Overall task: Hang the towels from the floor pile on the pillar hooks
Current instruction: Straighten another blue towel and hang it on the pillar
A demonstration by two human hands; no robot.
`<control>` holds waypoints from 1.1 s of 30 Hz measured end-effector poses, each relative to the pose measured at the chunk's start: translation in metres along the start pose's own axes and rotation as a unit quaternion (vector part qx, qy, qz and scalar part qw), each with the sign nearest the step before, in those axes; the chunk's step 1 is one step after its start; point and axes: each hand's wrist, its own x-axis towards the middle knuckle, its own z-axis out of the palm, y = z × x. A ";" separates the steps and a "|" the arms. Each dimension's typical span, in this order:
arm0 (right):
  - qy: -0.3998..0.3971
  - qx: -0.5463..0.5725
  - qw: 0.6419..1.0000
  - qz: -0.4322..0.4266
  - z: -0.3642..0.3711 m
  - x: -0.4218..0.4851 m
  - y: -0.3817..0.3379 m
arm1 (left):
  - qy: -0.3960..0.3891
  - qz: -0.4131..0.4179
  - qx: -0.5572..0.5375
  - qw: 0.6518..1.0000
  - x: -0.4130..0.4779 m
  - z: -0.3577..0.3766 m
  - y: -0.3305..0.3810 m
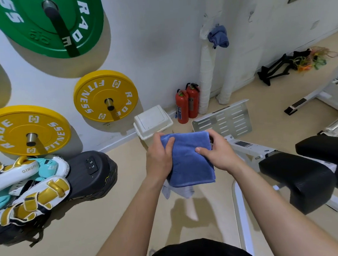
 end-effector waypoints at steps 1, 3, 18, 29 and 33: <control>0.009 0.000 1.000 0.001 -0.006 0.002 0.003 | -0.003 -0.022 -0.017 1.000 0.001 0.009 0.003; 0.029 0.028 0.999 -0.003 -0.017 0.005 0.006 | -0.003 -0.074 -0.073 0.995 0.003 0.027 0.011; 0.166 -0.122 0.978 0.039 -0.093 0.139 0.023 | -0.003 -0.098 -0.098 0.990 0.113 0.150 0.070; 0.220 -0.155 0.962 0.040 -0.190 0.313 -0.008 | -0.080 -0.001 0.055 0.995 0.299 0.213 0.154; 0.231 -0.159 0.960 0.021 -0.239 0.378 -0.005 | -0.078 0.035 0.098 0.991 0.352 0.247 0.188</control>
